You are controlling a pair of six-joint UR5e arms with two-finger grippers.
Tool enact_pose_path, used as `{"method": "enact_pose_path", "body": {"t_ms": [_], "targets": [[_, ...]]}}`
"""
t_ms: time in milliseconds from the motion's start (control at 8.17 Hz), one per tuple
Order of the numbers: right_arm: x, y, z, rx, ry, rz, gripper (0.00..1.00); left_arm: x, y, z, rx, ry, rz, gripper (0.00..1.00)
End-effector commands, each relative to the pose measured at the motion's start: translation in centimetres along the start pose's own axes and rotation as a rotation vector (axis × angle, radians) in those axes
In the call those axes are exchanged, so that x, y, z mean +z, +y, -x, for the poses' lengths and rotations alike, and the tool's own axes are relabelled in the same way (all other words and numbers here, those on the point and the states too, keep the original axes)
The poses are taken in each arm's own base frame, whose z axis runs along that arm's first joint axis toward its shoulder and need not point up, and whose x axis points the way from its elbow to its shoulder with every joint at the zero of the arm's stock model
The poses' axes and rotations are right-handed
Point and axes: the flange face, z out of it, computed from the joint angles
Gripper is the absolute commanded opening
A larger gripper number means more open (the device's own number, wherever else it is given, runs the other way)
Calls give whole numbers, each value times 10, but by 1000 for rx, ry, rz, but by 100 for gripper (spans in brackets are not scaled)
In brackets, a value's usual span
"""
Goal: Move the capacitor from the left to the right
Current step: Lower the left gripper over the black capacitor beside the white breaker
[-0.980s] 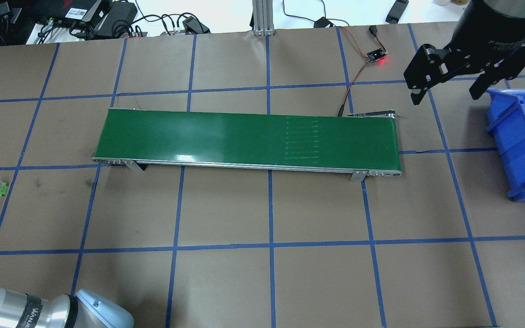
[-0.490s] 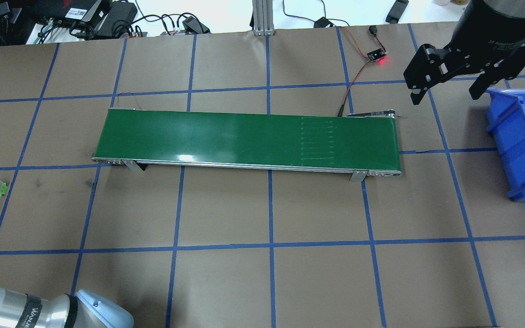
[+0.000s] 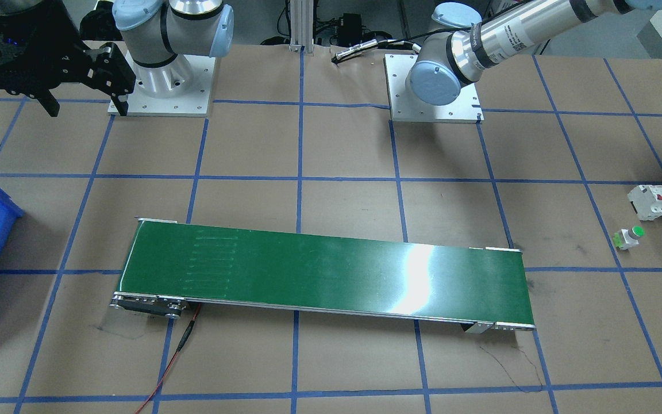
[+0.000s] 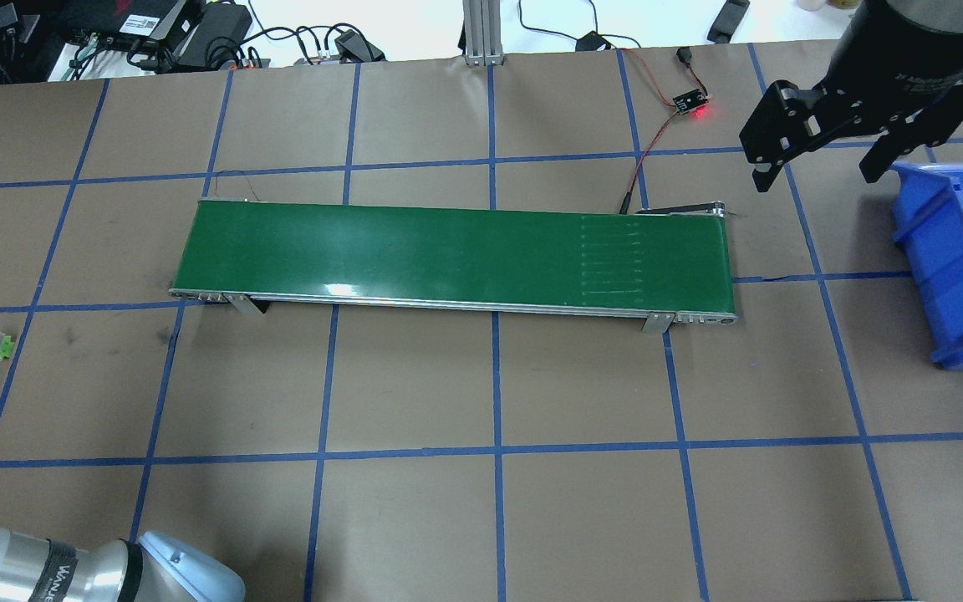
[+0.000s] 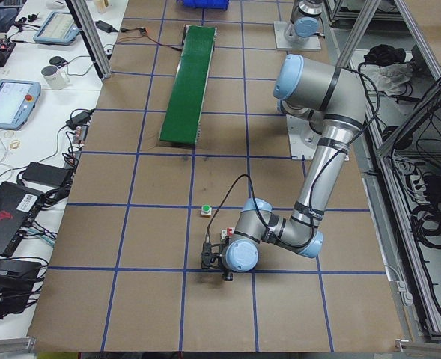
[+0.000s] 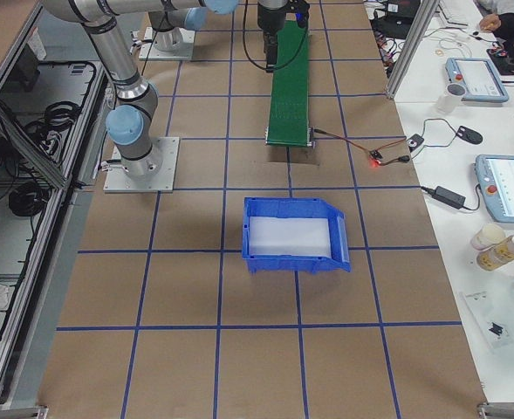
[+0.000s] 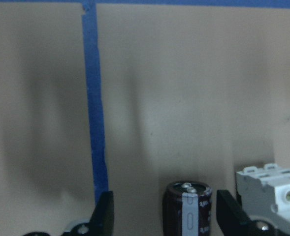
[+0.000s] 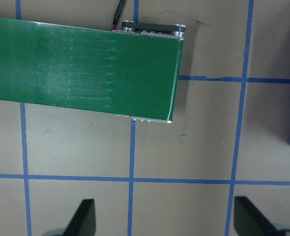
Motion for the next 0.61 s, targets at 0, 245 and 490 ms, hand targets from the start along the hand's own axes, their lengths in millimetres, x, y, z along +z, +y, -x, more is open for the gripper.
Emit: {"method": "enact_pose_path", "body": {"t_ms": [0,245,490], "targets": [[0,0,1,0,-6,-1,100,1,-3,-2,-6,15,-31,73],[0,0,1,-2,-6,-1,100,2,-3,-2,-7,22,-30,71],[-1,0,1,-2,-6,-3,100,4,-2,-3,-5,26,-29,70]]}}
